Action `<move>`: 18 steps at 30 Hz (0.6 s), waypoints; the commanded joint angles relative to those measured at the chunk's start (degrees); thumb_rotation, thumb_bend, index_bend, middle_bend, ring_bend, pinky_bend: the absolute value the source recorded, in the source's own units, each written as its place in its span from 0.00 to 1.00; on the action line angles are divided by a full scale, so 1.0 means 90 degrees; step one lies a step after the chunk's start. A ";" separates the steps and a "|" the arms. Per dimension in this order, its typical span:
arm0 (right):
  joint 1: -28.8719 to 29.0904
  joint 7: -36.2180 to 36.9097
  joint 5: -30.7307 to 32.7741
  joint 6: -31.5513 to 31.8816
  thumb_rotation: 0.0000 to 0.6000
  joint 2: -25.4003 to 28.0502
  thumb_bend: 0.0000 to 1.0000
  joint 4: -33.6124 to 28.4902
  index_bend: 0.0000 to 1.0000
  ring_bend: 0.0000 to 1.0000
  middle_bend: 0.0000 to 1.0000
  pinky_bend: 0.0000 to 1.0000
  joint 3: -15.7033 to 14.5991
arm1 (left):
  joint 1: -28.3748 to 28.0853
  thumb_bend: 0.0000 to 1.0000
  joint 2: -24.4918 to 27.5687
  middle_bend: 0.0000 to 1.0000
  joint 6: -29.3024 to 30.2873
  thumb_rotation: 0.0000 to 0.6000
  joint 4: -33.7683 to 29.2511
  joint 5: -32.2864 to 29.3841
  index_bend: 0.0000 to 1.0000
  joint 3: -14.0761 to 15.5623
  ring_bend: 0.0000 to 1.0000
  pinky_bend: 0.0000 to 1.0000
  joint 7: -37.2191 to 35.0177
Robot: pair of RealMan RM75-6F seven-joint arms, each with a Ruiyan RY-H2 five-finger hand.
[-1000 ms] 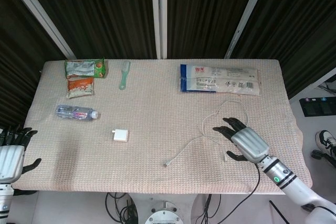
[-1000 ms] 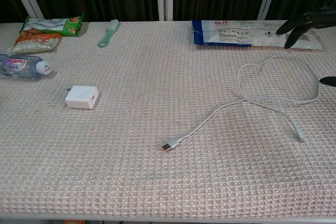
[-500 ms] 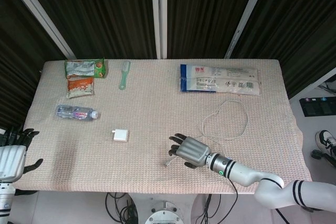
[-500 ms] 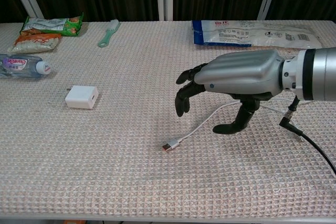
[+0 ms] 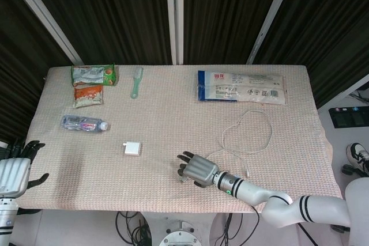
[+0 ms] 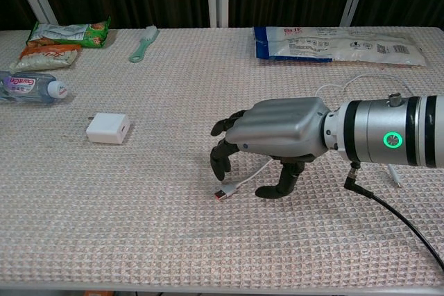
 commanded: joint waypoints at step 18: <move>0.0441 -0.1103 0.1032 0.0333 1.00 -0.0300 0.33 -0.0126 0.36 0.04 0.29 0.10 -0.0344 | 0.0022 0.12 -0.0032 0.18 -0.0024 1.00 0.0127 0.0000 0.22 0.0057 0.03 0.00 -0.0141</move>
